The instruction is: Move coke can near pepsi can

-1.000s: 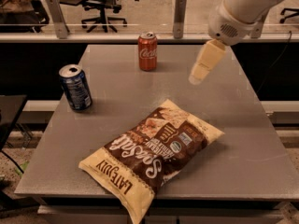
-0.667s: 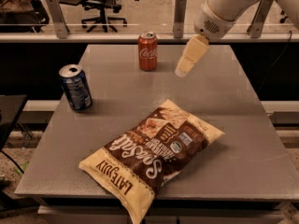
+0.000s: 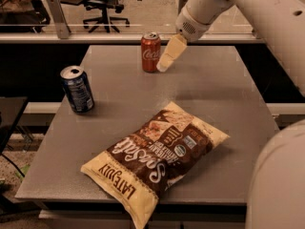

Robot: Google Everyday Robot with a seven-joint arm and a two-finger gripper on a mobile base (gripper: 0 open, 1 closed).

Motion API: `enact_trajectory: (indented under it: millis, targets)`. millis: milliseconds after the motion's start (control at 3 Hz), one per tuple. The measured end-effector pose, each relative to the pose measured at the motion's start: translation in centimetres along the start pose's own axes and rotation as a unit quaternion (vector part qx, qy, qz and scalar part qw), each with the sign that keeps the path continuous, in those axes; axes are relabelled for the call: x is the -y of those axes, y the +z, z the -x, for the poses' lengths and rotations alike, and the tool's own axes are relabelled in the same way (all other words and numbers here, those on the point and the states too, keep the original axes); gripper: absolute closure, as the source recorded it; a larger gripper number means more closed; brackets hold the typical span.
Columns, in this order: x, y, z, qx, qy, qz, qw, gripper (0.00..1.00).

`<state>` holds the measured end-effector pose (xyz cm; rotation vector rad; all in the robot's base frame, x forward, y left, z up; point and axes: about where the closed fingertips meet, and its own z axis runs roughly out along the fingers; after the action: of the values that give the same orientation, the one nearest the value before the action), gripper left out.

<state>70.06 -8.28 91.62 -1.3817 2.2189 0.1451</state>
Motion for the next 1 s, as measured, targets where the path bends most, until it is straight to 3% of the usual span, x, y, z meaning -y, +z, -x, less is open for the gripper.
enact_trajectory:
  millis: [1000]
  targets:
    - [2.3, 5.2, 4.5, 0.034, 0.019, 0.003, 0.9993, 0.0]
